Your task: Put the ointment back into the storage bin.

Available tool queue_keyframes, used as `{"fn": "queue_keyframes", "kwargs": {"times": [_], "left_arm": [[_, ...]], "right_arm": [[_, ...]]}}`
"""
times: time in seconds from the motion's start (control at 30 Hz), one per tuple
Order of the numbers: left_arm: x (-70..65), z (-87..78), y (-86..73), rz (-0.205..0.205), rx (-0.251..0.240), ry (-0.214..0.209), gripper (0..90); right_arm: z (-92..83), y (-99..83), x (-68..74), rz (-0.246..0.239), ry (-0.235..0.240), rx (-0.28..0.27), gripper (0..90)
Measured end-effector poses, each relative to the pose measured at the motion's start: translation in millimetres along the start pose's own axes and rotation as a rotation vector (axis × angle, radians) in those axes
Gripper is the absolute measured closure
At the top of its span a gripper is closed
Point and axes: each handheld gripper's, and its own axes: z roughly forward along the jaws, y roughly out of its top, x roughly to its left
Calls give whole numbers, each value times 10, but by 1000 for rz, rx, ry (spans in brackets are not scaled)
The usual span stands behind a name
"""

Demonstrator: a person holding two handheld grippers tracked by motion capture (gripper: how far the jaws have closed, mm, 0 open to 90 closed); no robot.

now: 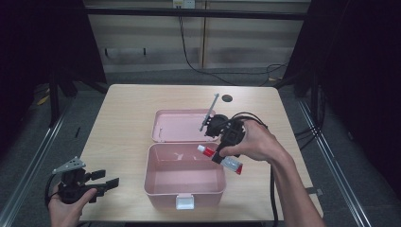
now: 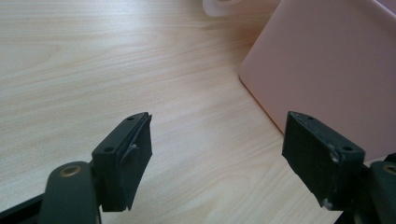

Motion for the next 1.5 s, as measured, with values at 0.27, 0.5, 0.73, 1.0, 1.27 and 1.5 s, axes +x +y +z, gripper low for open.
{"fn": "queue_keyframes", "kwargs": {"times": [0.27,0.5,0.73,1.0,1.27,1.5], "left_arm": [[18,-9,-12,-29,-14,-19,240],[22,-11,-14,-28,-10,-15,241],[34,-31,-25,-31,-15,-9,248],[34,-33,-33,-34,-11,-6,248],[43,-34,-36,-35,-10,-8,248],[38,-25,-36,-43,-8,-12,249]], "right_arm": [[26,215,104,-45,2,2,712],[137,394,210,-102,12,17,712],[258,518,271,-126,26,36,712],[430,619,332,-165,19,75,712],[580,689,383,-206,42,98,712],[703,668,377,-226,67,101,712]]}}
